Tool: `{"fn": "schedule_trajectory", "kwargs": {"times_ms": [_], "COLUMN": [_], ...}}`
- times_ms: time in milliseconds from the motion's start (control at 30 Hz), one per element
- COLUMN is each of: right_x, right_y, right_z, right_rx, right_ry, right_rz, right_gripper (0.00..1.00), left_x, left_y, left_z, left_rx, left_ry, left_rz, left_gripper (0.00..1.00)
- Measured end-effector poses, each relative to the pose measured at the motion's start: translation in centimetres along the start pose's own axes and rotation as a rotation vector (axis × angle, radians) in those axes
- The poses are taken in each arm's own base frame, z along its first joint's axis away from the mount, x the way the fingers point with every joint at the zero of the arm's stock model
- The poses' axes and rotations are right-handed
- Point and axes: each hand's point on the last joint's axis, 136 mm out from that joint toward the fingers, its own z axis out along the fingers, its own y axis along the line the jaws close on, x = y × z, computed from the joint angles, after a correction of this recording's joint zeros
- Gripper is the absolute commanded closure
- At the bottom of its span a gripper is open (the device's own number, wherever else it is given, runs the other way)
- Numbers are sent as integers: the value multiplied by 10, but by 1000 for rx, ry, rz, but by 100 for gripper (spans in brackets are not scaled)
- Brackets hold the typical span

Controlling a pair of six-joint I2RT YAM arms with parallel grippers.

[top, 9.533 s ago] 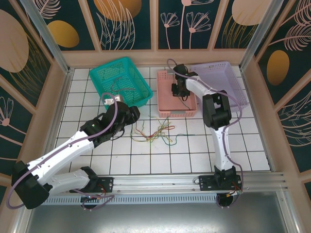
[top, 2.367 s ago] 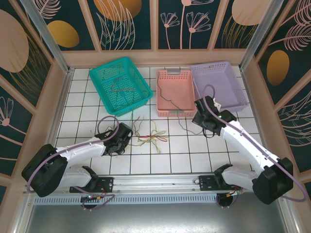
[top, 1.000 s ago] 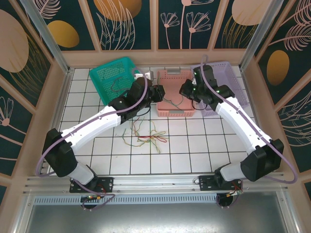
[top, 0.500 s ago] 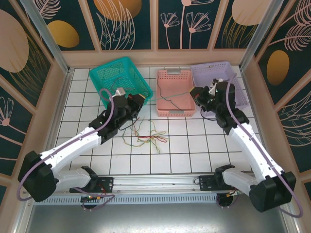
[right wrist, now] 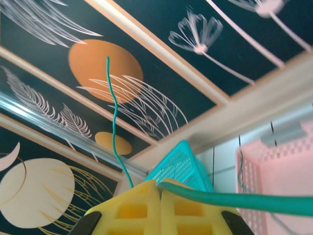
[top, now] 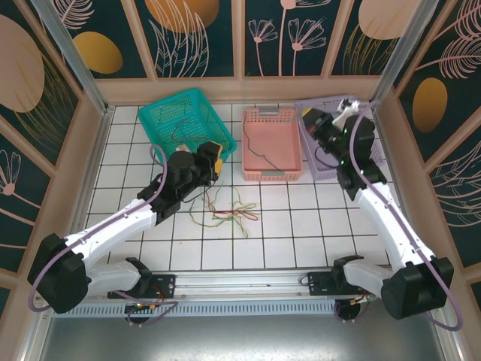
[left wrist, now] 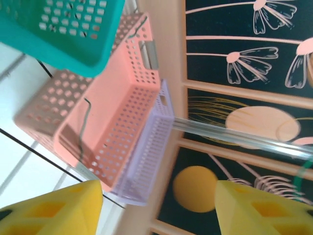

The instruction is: Untangle the cables

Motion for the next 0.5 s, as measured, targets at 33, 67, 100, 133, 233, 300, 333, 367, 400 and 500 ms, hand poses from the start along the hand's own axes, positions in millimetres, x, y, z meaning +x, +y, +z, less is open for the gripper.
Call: {"fn": "schedule_trajectory", "kwargs": {"times_ms": [33, 67, 100, 133, 233, 300, 333, 367, 400, 500], "right_x": [-7, -11, -15, -17, -20, -16, -12, -7, -2, 17], "right_y": [7, 12, 15, 18, 14, 4, -4, -11, -21, -49], "right_z": [-1, -1, -2, -1, 7, 16, 21, 26, 32, 46], "right_rx": [-5, -6, -3, 0, 31, 58, 77, 91, 108, 162], "right_ry": [-5, -8, -7, -3, 18, 48, 71, 92, 118, 195], "right_rz": [-71, -125, -189, -244, -386, -450, -474, -488, -500, -518], "right_gripper": [100, 100, 100, 100, 100, 100, 100, 100, 100, 100], "left_x": [-4, -7, -10, -14, -22, -25, -26, -27, -27, -28], "left_y": [-5, -10, -18, -27, -47, -52, -50, -48, -44, -36], "left_z": [-6, -11, -18, -26, -47, -55, -56, -57, -56, -55], "left_rx": [-10, -12, -8, 1, 29, 36, 28, 17, 2, -32], "left_ry": [-22, -38, -58, -79, -124, -140, -145, -147, -148, -146], "left_rz": [33, 55, 82, 112, 172, 204, 220, 232, 246, 283], "left_gripper": [33, 33, 33, 33, 34, 35, 35, 36, 36, 37]}}
